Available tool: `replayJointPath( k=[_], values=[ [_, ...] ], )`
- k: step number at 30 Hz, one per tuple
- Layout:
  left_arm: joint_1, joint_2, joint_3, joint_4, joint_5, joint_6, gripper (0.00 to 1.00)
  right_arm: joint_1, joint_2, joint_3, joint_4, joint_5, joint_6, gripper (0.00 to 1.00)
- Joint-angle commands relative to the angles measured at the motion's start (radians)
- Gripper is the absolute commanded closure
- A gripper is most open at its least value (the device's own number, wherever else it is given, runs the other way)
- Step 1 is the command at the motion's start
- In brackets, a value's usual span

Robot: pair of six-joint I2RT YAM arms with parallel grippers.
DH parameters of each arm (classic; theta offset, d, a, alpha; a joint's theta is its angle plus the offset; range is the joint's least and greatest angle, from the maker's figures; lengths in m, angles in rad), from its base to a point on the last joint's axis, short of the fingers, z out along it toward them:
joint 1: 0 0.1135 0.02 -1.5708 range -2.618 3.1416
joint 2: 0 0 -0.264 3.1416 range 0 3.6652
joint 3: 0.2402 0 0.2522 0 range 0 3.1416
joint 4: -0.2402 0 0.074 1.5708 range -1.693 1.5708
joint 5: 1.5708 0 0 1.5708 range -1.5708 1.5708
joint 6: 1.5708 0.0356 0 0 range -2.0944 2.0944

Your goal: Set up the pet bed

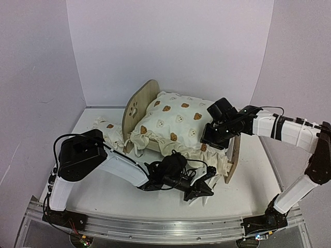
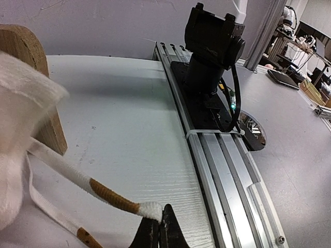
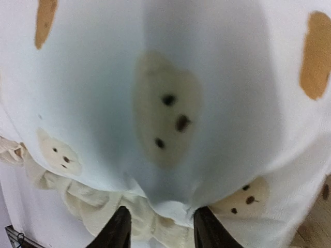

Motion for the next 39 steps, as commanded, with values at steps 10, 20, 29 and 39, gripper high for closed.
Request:
replayJointPath(
  k=[10, 20, 29, 39],
  values=[
    [-0.002, -0.04, -0.015, 0.004, -0.009, 0.064, 1.0, -0.018, -0.335, -0.108, -0.294, -0.194, -0.453, 0.32],
    [0.087, -0.07, -0.051, -0.003, 0.0, 0.044, 1.0, 0.068, -0.474, -0.385, -0.143, -0.317, -0.227, 0.38],
    [0.112, -0.065, -0.048, -0.019, -0.018, 0.029, 1.0, 0.225, -0.455, -0.594, 0.064, -0.057, 0.021, 0.65],
    [0.124, -0.051, -0.017, -0.106, -0.105, 0.033, 1.0, 0.348, -0.141, -0.597, 0.371, 0.262, 0.22, 0.58]
  ],
)
